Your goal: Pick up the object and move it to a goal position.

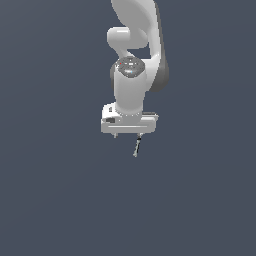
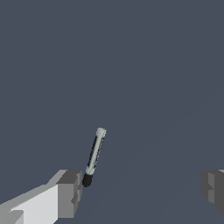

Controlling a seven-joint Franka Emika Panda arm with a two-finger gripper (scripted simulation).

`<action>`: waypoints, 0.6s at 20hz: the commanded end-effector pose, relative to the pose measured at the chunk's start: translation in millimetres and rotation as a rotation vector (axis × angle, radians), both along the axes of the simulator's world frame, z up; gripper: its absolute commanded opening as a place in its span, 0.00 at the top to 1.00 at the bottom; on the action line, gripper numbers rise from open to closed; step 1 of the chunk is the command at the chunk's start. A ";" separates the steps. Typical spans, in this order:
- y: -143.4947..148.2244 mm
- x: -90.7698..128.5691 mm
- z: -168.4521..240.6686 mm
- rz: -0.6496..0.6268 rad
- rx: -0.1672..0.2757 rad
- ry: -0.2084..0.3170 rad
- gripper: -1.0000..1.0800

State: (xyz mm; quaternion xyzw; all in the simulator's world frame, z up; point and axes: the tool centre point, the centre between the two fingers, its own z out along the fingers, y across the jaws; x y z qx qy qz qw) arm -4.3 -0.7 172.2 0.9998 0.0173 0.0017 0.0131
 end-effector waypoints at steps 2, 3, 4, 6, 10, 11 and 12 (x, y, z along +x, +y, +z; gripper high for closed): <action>-0.7 -0.3 -0.3 -0.001 0.000 0.001 0.04; -3.0 -1.2 -1.3 -0.004 -0.002 0.005 0.04; -6.8 -2.7 -2.8 -0.010 -0.004 0.010 0.04; -18.4 -7.7 -7.5 -0.026 -0.010 0.028 0.04; -34.1 -14.5 -13.0 -0.047 -0.018 0.052 0.04; -34.3 -14.6 -12.7 -0.047 -0.018 0.052 0.04; -33.5 -14.2 -12.6 -0.046 -0.017 0.051 0.04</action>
